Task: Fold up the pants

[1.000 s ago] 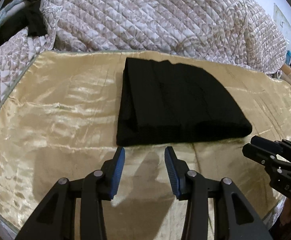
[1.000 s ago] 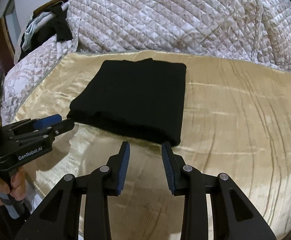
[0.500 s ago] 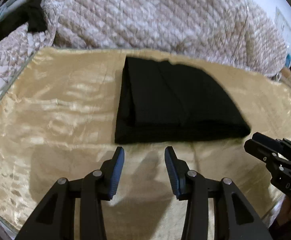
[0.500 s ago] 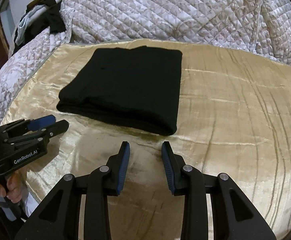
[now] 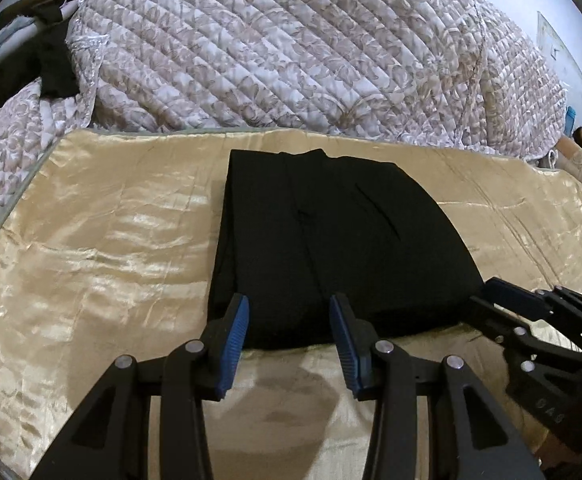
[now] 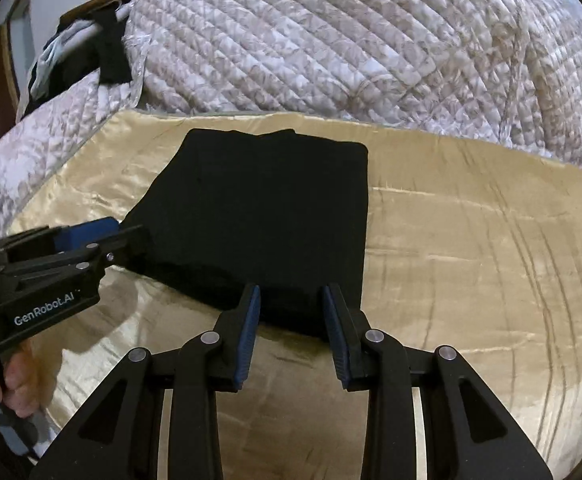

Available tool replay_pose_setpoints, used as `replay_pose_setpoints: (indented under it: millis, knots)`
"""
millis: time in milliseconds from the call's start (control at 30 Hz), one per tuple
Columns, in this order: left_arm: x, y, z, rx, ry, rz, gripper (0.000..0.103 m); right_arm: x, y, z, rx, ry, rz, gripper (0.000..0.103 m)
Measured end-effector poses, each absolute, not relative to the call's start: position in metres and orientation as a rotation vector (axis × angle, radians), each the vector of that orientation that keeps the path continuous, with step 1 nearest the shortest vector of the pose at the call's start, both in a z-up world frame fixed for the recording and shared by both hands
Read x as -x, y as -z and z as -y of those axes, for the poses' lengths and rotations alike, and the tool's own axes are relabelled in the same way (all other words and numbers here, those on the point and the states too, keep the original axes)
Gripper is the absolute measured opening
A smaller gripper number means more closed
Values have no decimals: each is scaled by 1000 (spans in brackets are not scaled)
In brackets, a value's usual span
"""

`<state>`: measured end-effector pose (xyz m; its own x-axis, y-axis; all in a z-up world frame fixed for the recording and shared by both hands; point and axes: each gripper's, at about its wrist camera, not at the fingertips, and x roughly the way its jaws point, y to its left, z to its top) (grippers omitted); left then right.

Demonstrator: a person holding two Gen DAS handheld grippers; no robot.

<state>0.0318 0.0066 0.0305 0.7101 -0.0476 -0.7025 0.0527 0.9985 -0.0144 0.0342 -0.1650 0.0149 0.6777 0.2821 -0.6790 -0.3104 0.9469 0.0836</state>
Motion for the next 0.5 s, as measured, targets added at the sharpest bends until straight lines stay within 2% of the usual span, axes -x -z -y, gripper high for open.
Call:
replay_pose_setpoints:
  millis: [500]
  knots:
    - [-15, -7, -12, -19, 23, -891, 47, -21, -2, 169, 25, -348, -869, 34]
